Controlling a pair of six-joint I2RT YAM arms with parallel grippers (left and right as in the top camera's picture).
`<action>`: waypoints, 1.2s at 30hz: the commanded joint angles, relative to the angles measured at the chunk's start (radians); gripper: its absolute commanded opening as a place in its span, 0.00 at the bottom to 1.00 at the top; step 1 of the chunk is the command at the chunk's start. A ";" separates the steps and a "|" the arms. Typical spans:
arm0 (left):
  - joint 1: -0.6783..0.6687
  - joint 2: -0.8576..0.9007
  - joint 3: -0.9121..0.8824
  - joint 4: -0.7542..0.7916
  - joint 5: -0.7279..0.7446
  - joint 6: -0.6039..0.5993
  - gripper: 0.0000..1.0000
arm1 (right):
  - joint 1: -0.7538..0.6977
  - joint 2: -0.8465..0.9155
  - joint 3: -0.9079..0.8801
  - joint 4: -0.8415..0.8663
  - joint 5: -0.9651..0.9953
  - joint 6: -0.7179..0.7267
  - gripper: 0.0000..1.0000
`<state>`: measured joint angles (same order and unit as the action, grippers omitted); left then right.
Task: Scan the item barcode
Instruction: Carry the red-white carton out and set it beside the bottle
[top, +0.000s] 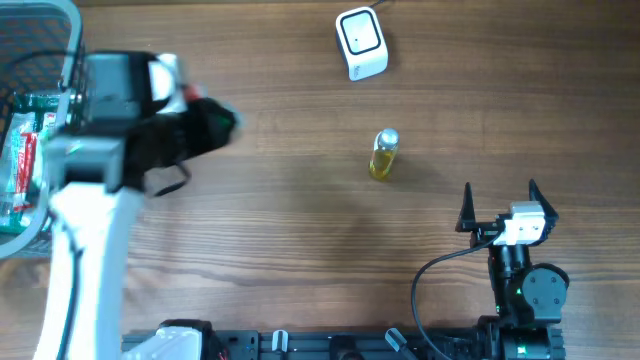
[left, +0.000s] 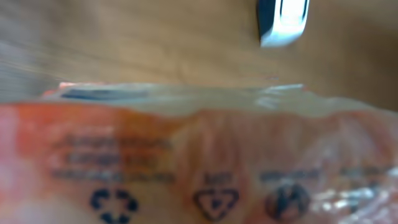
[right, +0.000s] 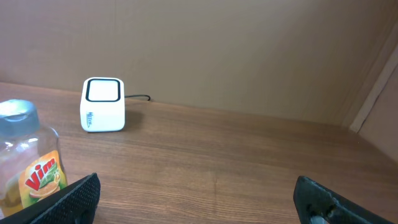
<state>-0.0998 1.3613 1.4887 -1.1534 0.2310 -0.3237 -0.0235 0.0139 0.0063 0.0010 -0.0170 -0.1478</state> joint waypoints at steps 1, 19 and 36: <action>-0.125 0.083 -0.051 0.061 0.005 0.001 0.47 | -0.002 -0.003 -0.001 0.005 0.016 -0.010 1.00; -0.459 0.450 -0.064 0.323 -0.218 -0.229 0.47 | -0.002 -0.003 -0.001 0.005 0.016 -0.009 1.00; -0.533 0.608 -0.064 0.335 -0.354 -0.235 1.00 | -0.002 -0.003 -0.001 0.005 0.016 -0.009 1.00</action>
<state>-0.6323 1.9663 1.4254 -0.8211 -0.1078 -0.5549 -0.0235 0.0139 0.0063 0.0010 -0.0170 -0.1482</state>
